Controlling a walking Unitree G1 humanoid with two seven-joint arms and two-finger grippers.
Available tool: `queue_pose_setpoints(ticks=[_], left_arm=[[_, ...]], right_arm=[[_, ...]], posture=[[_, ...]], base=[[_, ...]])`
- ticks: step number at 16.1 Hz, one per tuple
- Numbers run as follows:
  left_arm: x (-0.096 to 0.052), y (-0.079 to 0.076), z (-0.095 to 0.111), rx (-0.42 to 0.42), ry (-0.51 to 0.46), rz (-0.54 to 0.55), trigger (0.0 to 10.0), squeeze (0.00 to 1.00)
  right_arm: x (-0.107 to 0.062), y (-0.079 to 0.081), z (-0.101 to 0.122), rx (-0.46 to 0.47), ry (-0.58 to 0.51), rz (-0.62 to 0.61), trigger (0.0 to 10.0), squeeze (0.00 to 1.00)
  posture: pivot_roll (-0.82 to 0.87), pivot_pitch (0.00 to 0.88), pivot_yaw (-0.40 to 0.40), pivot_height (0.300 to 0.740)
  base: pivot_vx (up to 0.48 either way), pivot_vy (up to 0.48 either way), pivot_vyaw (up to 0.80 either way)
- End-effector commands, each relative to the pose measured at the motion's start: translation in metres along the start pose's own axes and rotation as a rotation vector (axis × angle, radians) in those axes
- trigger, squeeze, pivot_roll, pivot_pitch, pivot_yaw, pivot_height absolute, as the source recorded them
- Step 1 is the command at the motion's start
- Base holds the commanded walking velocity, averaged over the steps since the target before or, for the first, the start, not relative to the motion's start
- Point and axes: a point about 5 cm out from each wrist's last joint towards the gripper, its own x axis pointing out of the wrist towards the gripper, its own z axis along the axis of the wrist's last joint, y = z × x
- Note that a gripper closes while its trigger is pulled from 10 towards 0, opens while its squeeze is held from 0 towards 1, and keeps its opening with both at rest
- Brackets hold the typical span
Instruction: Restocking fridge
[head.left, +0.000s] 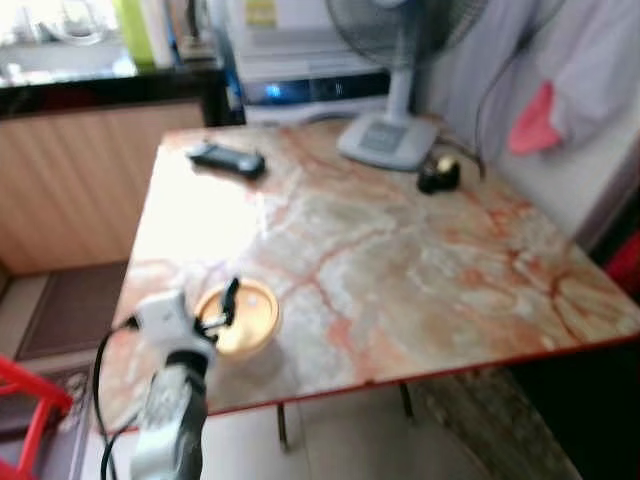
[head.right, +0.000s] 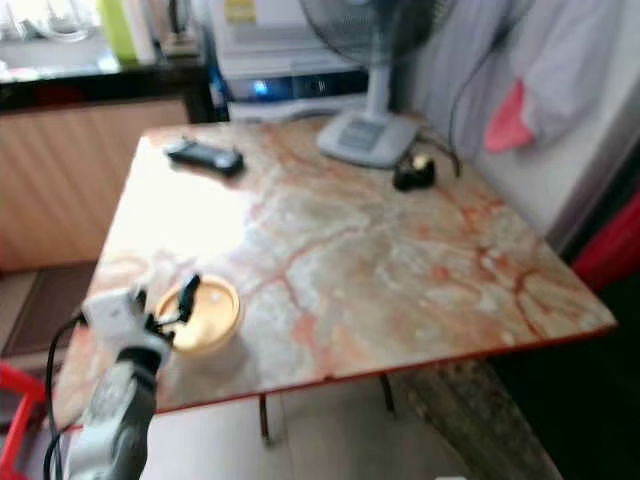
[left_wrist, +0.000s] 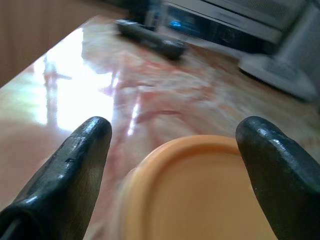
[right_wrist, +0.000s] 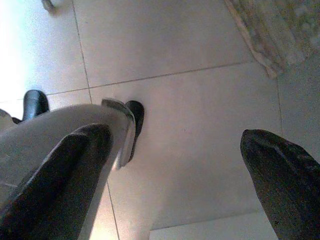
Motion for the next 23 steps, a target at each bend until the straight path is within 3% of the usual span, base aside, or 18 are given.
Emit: queue_pose_setpoints(ticks=[1,3,4,5,6,7,8,9,14,15,19,23], left_arm=[[0.001,0.000,0.008,-0.080,-0.024,0.001,10.0,0.00],[0.002,0.002,0.004,-0.114,0.008,-0.009,10.0,0.00],[0.001,0.006,0.003,-0.149,0.010,0.000,10.0,0.43],[0.000,0.007,0.002,-0.156,0.016,0.000,10.0,0.46],[-0.001,0.008,0.002,-0.187,0.017,0.003,10.0,0.33],[-0.002,0.009,0.004,-0.214,0.012,0.002,10.0,0.33],[-0.003,0.009,0.004,-0.253,0.013,-0.017,10.0,0.47],[-0.004,0.011,0.001,-0.254,0.034,-0.018,10.0,1.00],[-0.006,0.021,-0.009,-0.271,0.089,0.021,10.0,1.00],[-0.007,0.023,-0.010,-0.269,0.092,0.023,10.0,0.00],[-0.006,0.023,-0.020,-0.309,0.146,-0.017,10.0,0.00],[0.008,0.015,-0.009,-0.325,0.098,-0.071,10.0,0.00]], right_arm=[[0.000,-0.002,-0.001,0.003,-0.003,-0.005,10.0,0.00],[0.000,-0.002,0.000,0.013,-0.009,-0.003,10.0,0.00],[0.000,-0.001,0.000,0.009,-0.012,-0.002,10.0,0.00],[0.000,-0.001,0.001,0.010,-0.014,-0.001,10.0,0.00],[0.000,-0.001,0.001,0.009,-0.014,-0.002,10.0,0.00],[0.000,-0.001,0.001,0.008,-0.014,-0.002,10.0,0.00],[0.000,-0.002,0.001,0.005,-0.014,-0.005,10.0,0.00],[0.000,-0.002,0.001,0.006,-0.014,-0.005,10.0,0.00],[-0.001,-0.002,0.001,0.015,-0.017,-0.008,10.0,0.00],[-0.001,-0.002,0.001,0.016,-0.018,-0.008,10.0,0.00],[-0.001,-0.004,0.001,0.042,-0.026,-0.018,10.0,0.00],[-0.001,-0.006,0.003,0.031,-0.036,-0.036,10.0,0.00]], posture=[[0.04,0.000,-0.019,0.740],[0.04,0.000,-0.023,0.740],[0.04,0.000,-0.023,0.740],[0.04,0.000,-0.023,0.740],[0.04,0.000,-0.023,0.740],[0.04,0.000,-0.023,0.740],[0.04,0.000,-0.023,0.740],[0.04,0.000,-0.022,0.740],[0.03,0.000,-0.024,0.740],[0.03,0.000,-0.026,0.740],[0.03,0.000,-0.027,0.740],[0.02,0.000,-0.033,0.740]], base=[[0.000,0.000,0.00],[0.000,0.000,0.00],[0.000,0.000,0.00],[0.000,0.000,0.00],[0.000,0.000,0.00],[0.000,0.000,0.00],[0.000,0.000,0.00],[0.000,0.000,0.00],[0.000,0.000,0.00],[0.000,0.000,0.00],[0.000,0.000,0.00],[0.000,0.000,0.00]])
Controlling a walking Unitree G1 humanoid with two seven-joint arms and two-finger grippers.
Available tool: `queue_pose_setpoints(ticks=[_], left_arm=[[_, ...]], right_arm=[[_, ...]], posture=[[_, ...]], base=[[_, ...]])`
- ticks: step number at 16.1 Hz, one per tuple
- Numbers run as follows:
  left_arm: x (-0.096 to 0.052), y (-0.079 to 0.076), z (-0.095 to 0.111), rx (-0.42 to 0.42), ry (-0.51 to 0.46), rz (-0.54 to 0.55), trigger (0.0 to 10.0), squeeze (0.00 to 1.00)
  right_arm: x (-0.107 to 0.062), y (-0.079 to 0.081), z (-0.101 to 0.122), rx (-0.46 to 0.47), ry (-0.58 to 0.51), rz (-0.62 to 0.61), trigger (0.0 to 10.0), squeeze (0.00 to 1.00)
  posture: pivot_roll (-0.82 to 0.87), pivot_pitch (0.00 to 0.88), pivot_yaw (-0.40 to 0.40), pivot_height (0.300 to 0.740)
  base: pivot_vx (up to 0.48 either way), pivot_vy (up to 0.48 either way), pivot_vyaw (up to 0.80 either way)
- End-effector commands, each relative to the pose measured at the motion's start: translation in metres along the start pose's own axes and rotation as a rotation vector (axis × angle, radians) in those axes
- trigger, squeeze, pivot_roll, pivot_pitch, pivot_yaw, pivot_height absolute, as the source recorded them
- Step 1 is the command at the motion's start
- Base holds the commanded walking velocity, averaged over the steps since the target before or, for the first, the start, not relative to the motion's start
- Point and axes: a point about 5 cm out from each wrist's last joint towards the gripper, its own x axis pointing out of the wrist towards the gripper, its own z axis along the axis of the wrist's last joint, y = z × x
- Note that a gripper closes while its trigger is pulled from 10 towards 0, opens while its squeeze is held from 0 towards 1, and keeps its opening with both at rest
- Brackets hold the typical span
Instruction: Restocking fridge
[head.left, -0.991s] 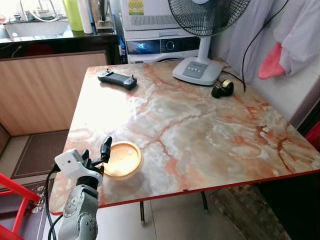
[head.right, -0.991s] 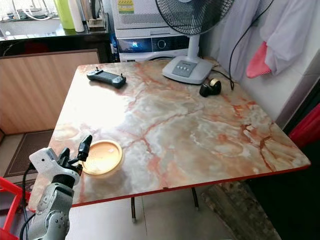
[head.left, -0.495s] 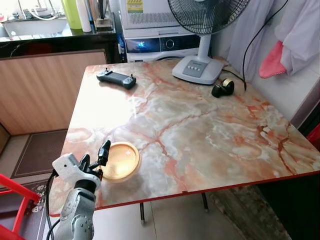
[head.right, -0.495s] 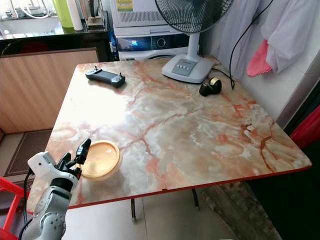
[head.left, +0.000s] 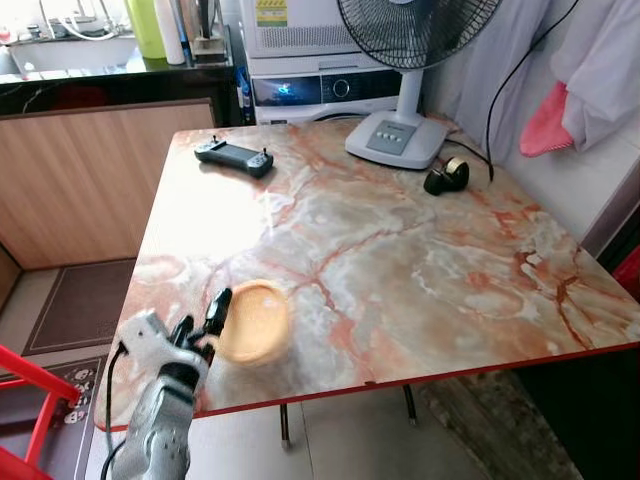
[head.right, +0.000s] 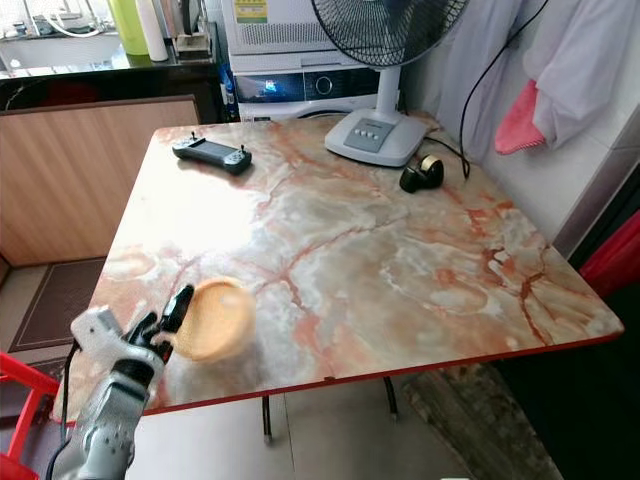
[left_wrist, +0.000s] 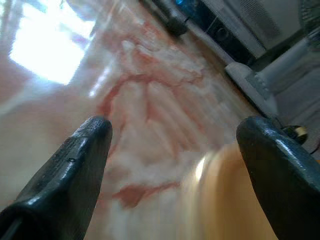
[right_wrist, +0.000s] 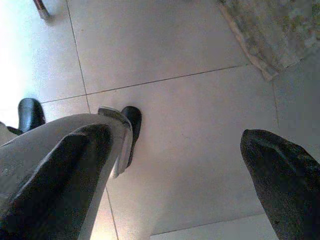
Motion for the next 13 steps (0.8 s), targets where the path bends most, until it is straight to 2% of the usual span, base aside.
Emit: queue_pose_setpoints(ticks=[1,3,4,6,11,13], left_arm=[[0.004,-0.004,0.008,-0.007,-0.027,-0.026,10.0,0.00],[0.007,-0.012,0.017,0.004,-0.055,-0.064,10.0,0.00],[0.011,-0.023,0.023,0.018,-0.072,-0.109,10.0,0.00],[0.011,-0.028,0.024,0.016,-0.063,-0.145,10.0,0.00],[0.009,-0.031,0.002,-0.026,0.023,-0.180,10.0,0.00],[0.005,-0.032,-0.009,0.000,0.067,-0.204,10.0,0.00]], right_arm=[[0.000,-0.003,0.001,0.000,-0.010,-0.013,10.0,0.00],[0.000,-0.003,0.002,-0.004,-0.011,-0.013,10.0,0.00],[0.000,-0.003,0.002,-0.008,-0.013,-0.013,10.0,0.00],[0.000,-0.003,0.003,-0.014,-0.016,-0.011,10.0,0.00],[0.000,-0.002,0.005,-0.017,-0.023,-0.011,10.0,0.00],[0.000,-0.002,0.005,-0.021,-0.025,-0.011,10.0,0.00]], posture=[[0.02,0.000,-0.033,0.740],[0.02,0.000,-0.037,0.740],[0.02,0.000,-0.037,0.740],[0.02,0.000,-0.036,0.740],[0.01,0.000,-0.030,0.740],[0.01,0.000,-0.028,0.740]], base=[[0.000,0.000,0.00],[0.000,0.000,0.00],[0.000,0.000,0.00],[0.000,0.000,0.00],[0.000,0.000,0.00],[0.000,0.000,0.00]])
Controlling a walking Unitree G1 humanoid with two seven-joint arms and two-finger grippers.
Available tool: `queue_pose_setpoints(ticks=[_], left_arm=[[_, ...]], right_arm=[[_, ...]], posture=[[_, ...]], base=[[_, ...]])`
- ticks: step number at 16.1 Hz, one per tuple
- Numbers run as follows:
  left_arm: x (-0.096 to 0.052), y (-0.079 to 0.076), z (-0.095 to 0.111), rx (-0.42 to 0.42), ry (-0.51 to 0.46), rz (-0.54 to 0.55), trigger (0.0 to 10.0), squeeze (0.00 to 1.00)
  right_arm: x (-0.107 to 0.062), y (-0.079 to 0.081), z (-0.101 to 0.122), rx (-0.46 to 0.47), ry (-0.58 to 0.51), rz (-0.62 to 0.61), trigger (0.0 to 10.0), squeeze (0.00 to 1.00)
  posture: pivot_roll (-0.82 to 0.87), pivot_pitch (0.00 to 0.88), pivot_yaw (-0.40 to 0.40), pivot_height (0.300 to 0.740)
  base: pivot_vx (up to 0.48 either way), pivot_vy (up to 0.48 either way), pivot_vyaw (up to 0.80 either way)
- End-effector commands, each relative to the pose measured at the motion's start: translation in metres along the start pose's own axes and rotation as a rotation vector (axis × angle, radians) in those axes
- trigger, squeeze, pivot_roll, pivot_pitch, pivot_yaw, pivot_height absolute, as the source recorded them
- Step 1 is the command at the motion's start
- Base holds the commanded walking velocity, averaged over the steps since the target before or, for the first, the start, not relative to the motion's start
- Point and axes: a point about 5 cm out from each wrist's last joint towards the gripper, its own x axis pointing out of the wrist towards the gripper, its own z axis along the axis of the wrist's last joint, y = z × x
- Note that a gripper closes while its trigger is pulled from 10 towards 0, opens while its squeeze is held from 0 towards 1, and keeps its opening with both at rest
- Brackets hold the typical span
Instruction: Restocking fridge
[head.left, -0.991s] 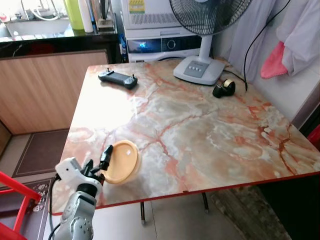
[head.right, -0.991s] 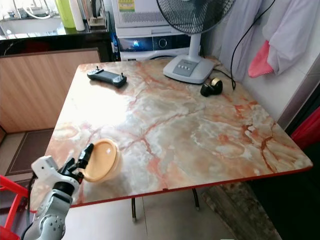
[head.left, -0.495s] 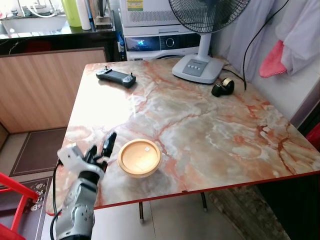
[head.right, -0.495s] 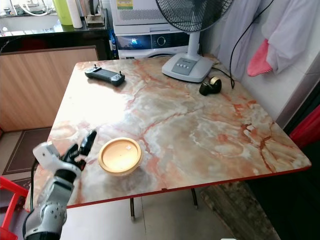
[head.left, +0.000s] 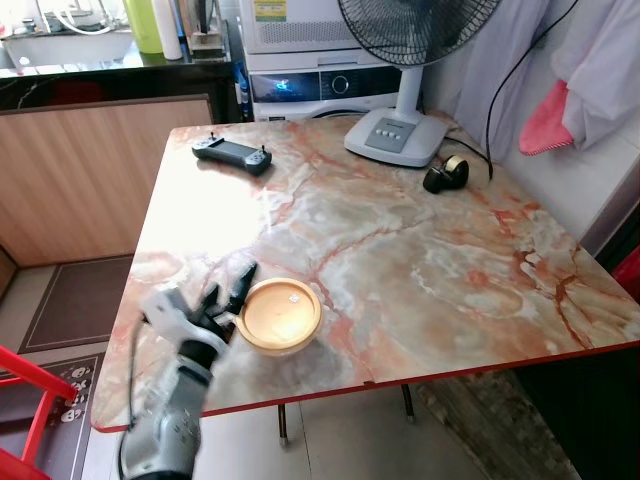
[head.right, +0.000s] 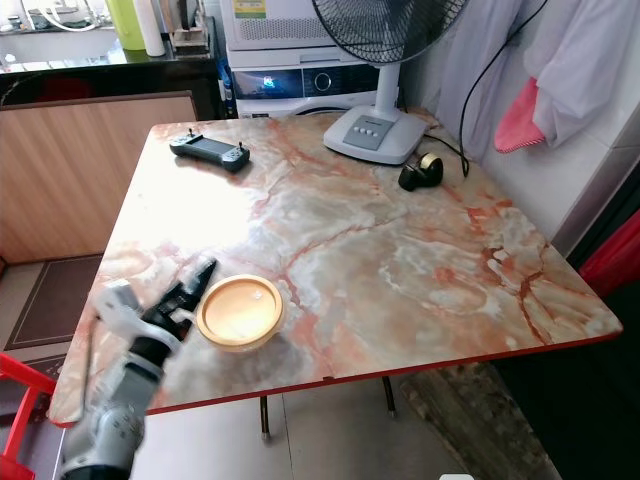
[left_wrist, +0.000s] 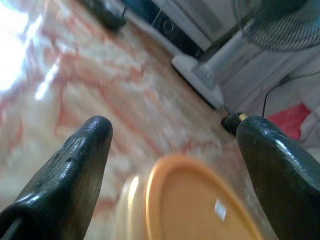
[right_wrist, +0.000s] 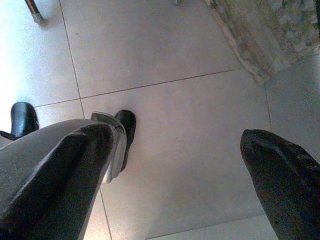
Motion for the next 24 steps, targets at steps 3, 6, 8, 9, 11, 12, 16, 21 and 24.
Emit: queue_pose_setpoints(ticks=[3,6,8,9,11,12,16,21,24], left_arm=[[-0.010,-0.001,-0.007,-0.014,0.022,0.001,10.0,0.00],[-0.011,0.000,-0.010,-0.034,0.024,0.011,10.0,0.00],[-0.008,0.003,-0.012,-0.043,0.035,0.001,10.0,0.00],[-0.007,0.003,-0.012,-0.048,0.043,-0.010,10.0,0.00],[-0.003,0.004,-0.012,-0.068,0.044,-0.021,10.0,0.00],[-0.001,0.006,-0.011,-0.071,0.044,-0.023,10.0,0.00],[0.001,0.007,-0.012,-0.088,0.034,-0.027,10.0,0.00],[-0.002,0.012,-0.020,-0.101,0.070,-0.025,10.0,0.00],[-0.001,0.014,-0.024,-0.105,0.092,-0.032,10.0,0.00]], right_arm=[[0.000,-0.002,0.002,-0.009,-0.012,-0.005,10.0,0.00],[0.000,-0.002,0.003,-0.010,-0.013,-0.005,10.0,0.00],[0.000,-0.002,0.003,-0.008,-0.014,-0.010,10.0,0.00],[0.000,-0.002,0.003,-0.003,-0.016,-0.014,10.0,0.00],[0.000,-0.002,0.003,-0.003,-0.017,-0.020,10.0,0.00],[0.000,-0.003,0.004,-0.012,-0.018,-0.024,10.0,0.00],[0.000,-0.003,0.004,-0.032,-0.017,-0.026,10.0,0.00],[0.000,-0.004,0.005,-0.046,-0.017,-0.025,10.0,0.00],[0.000,-0.004,0.005,-0.054,-0.017,-0.026,10.0,0.00]], posture=[[0.02,0.000,-0.034,0.740],[0.02,0.000,-0.038,0.740],[0.02,0.000,-0.040,0.740],[0.02,0.000,-0.040,0.740],[0.01,0.000,-0.038,0.740],[0.00,0.000,-0.038,0.740],[0.00,0.000,-0.037,0.740],[0.00,0.000,-0.046,0.740],[0.00,0.000,-0.048,0.740]], base=[[0.000,0.000,0.00],[0.000,0.000,0.00],[0.000,0.000,0.00],[0.000,0.000,0.00],[0.000,0.000,0.00],[0.000,0.000,0.00],[0.000,0.000,0.00],[0.000,0.000,0.00],[0.000,0.000,0.00]])
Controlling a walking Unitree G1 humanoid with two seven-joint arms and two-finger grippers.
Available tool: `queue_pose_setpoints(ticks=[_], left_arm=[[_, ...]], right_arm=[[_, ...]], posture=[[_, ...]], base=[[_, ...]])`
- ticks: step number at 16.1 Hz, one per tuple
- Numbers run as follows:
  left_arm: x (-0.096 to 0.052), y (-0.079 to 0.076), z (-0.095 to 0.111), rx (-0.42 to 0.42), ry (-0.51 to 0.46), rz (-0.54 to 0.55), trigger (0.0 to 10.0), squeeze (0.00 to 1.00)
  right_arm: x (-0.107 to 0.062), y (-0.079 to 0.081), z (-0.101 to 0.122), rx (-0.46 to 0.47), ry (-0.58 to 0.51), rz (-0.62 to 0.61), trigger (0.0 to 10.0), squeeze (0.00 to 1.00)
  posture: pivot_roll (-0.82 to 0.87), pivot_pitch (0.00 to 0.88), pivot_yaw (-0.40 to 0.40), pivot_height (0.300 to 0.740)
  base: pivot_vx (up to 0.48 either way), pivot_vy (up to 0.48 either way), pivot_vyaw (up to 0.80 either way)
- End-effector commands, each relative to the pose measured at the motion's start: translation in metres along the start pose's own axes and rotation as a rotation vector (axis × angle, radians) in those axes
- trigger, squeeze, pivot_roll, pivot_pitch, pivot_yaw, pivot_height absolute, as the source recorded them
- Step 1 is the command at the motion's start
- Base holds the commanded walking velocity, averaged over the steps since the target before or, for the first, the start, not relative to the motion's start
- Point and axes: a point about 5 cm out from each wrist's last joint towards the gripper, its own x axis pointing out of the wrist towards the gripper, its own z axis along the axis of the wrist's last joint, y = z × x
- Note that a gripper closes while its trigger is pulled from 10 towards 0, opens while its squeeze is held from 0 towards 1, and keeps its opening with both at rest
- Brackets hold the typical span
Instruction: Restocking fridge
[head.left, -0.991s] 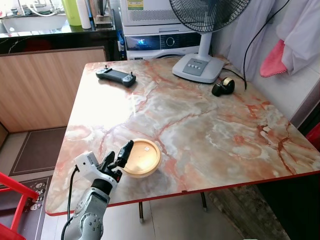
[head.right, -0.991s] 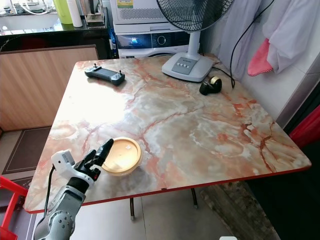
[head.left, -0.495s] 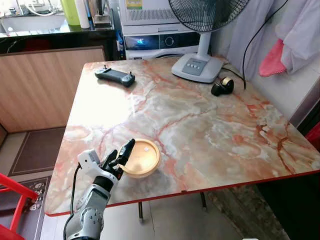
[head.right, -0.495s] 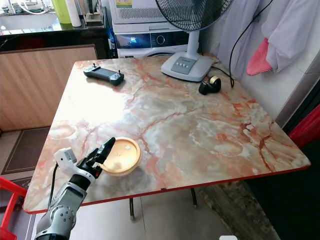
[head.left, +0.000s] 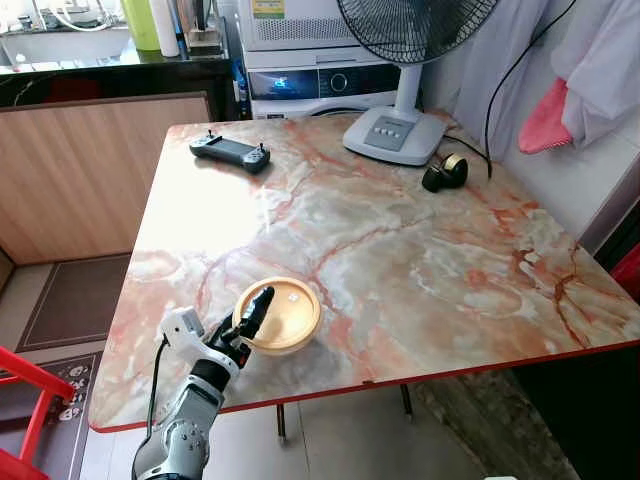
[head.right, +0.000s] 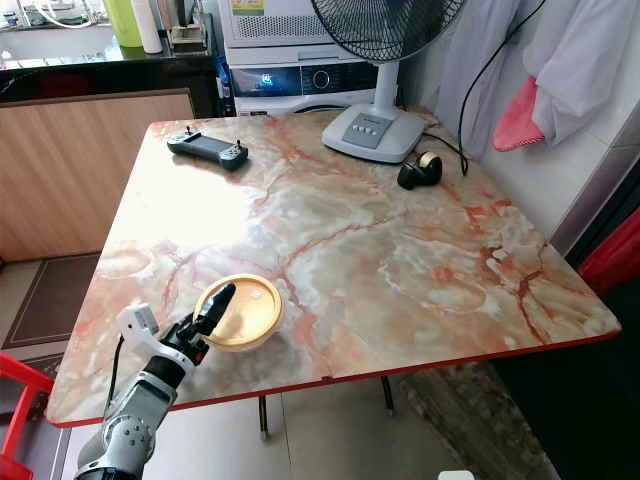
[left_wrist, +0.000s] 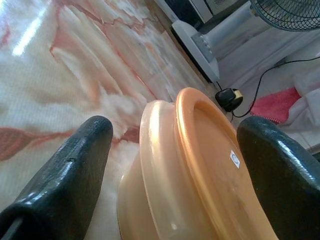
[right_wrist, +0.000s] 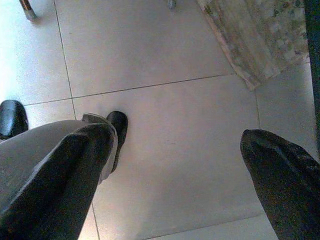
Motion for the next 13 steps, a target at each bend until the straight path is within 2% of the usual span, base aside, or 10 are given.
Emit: queue_pose_setpoints(ticks=[1,2,3,13], left_arm=[[0.0029,0.0003,0.0018,0.013,0.006,-0.007,10.0,0.00],[0.0052,0.0004,0.0010,0.005,0.012,-0.016,7.8,0.00],[0.0069,-0.0002,0.0005,0.001,0.015,-0.022,0.0,0.00],[0.0103,0.0002,-0.0010,-0.009,0.009,-0.031,0.0,0.00]], right_arm=[[-0.0002,-0.0023,0.0009,-0.011,-0.004,-0.007,10.0,0.00],[-0.0002,-0.0022,0.0010,-0.016,-0.003,-0.006,10.0,0.00],[-0.0002,-0.0024,0.0011,-0.018,-0.003,-0.006,10.0,0.00],[-0.0002,-0.0046,0.0015,-0.075,0.014,-0.009,10.0,0.00]], posture=[[0.00,0.000,-0.048,0.740],[0.00,0.000,-0.047,0.740],[0.00,0.000,-0.048,0.740],[-0.01,0.000,-0.060,0.740]], base=[[0.000,0.000,0.00],[0.000,0.000,0.00],[0.000,0.000,0.00],[0.000,0.000,0.00]])
